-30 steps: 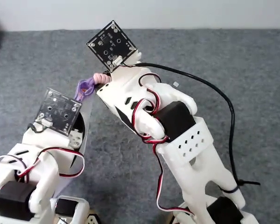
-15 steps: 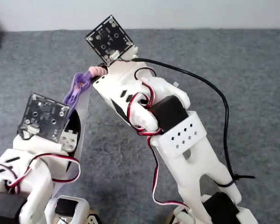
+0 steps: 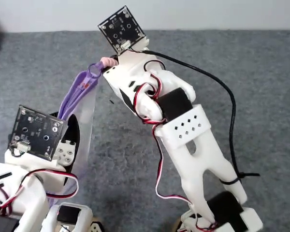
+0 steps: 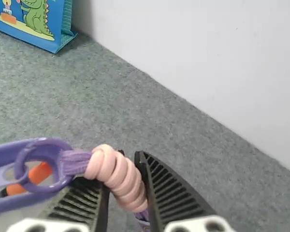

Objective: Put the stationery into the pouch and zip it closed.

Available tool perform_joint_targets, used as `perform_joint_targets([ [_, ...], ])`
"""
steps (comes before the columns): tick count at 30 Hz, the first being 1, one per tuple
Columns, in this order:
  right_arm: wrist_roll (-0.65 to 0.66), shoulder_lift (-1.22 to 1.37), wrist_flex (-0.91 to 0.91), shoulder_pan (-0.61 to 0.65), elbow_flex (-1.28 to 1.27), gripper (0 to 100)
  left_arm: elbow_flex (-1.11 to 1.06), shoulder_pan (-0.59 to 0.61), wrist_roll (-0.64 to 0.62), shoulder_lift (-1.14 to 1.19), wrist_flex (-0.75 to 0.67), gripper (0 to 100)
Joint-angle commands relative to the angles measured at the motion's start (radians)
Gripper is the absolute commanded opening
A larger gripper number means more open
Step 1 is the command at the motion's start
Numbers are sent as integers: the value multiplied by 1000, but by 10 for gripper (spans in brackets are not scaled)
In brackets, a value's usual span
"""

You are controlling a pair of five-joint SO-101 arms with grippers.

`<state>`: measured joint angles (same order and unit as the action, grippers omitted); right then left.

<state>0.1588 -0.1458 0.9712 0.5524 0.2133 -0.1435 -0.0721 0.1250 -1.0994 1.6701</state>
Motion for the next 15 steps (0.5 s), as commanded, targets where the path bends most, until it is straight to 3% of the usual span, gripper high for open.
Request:
perform_joint_targets([
  [1,8,21,-53,-99,6,7,74,-2,-9,-80,3,9],
  [15,57,191,-140,-193,6,7,73,-3,-8,-164,18,9],
])
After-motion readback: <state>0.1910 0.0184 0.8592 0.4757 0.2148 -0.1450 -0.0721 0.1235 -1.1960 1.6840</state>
